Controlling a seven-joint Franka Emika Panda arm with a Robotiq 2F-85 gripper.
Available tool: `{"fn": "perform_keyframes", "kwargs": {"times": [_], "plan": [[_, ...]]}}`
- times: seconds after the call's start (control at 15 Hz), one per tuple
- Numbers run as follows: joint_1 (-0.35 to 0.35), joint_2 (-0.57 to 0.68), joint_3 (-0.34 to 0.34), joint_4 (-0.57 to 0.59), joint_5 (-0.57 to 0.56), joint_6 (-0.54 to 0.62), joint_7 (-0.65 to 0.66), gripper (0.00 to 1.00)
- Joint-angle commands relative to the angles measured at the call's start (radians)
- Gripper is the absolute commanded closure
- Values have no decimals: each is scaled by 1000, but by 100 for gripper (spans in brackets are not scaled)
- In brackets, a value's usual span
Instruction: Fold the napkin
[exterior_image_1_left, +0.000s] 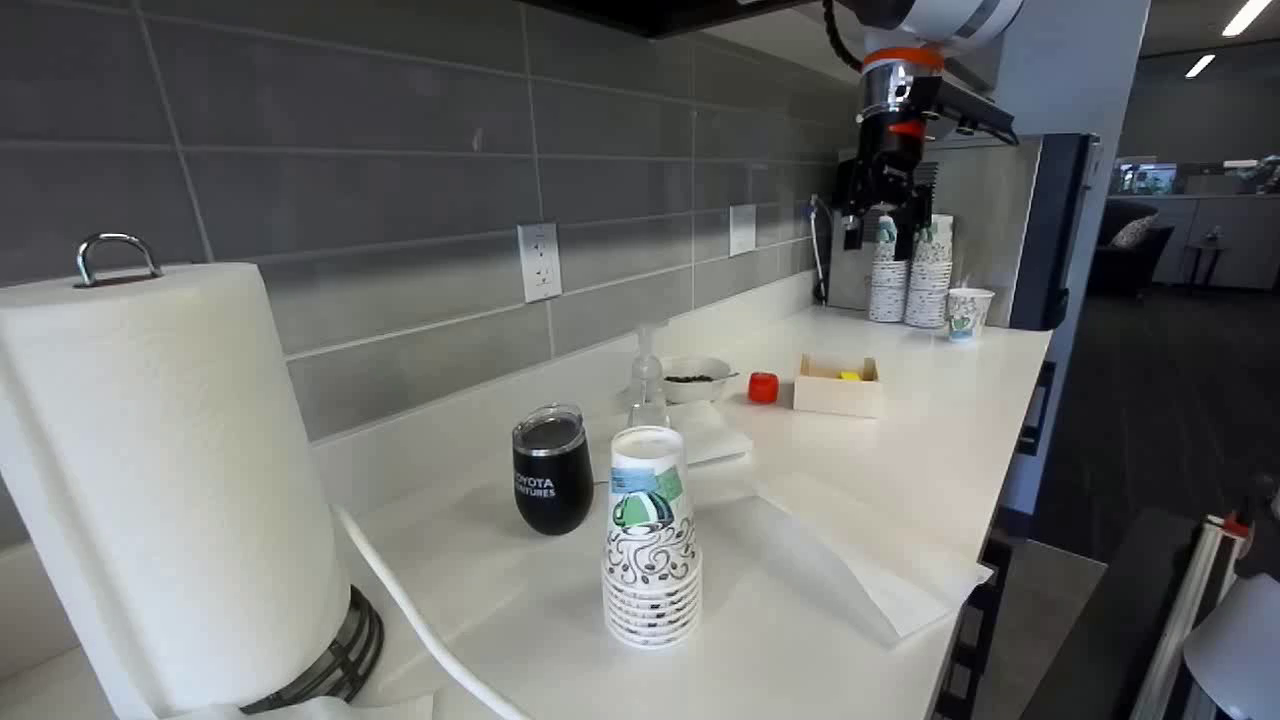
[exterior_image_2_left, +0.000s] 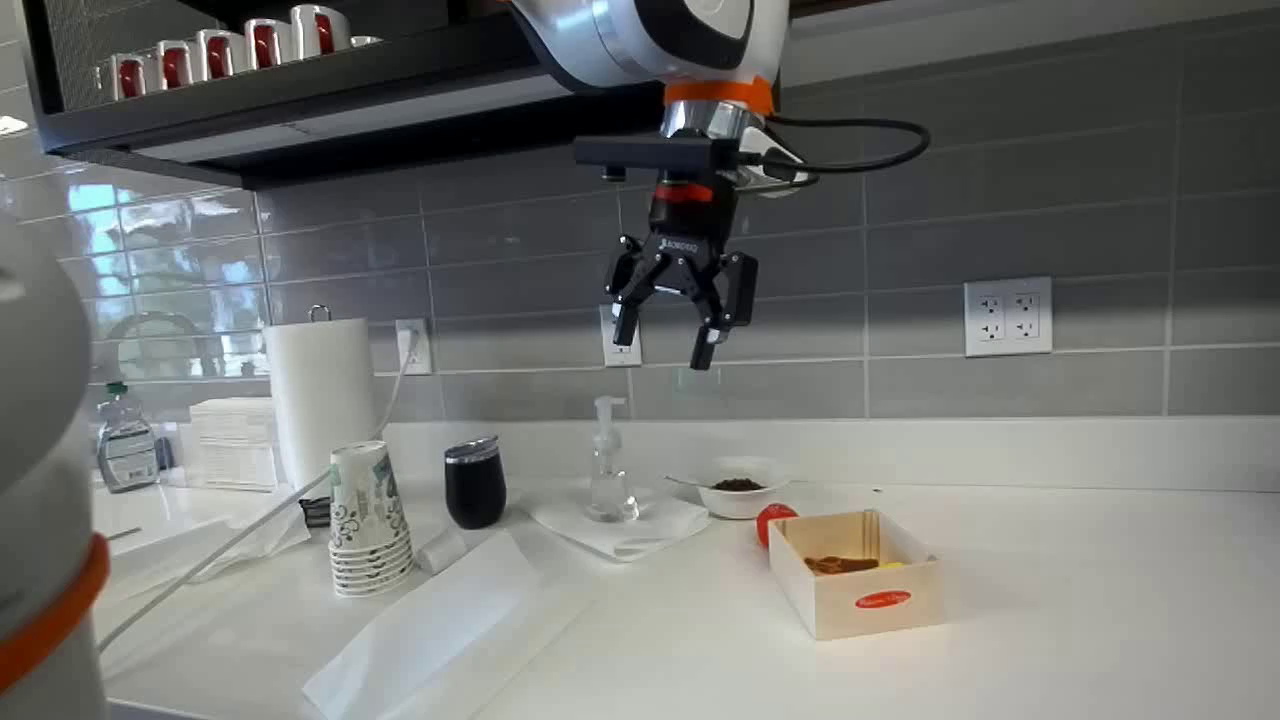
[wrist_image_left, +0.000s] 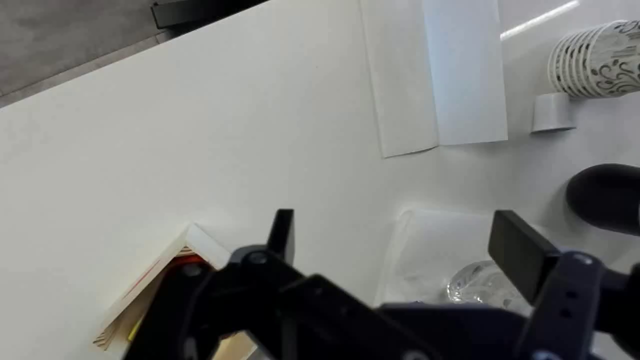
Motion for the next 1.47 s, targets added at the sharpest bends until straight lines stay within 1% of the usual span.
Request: {"fn": "perform_keyframes", "kwargs": {"times": [0.0,0.2,0.4,0.8,1.07,1.4], "plan": [[-28,2,26,2,6,-2,-5,0],[-25,19,29,3,12,6,-15,0],[-15,50,46,0,33,10,-29,0],[13,156,117,-10,106,32,-46,0],[23,235,166,-32,147,68,-69,0],[13,307,192,-79,174,101,-95,0]]}}
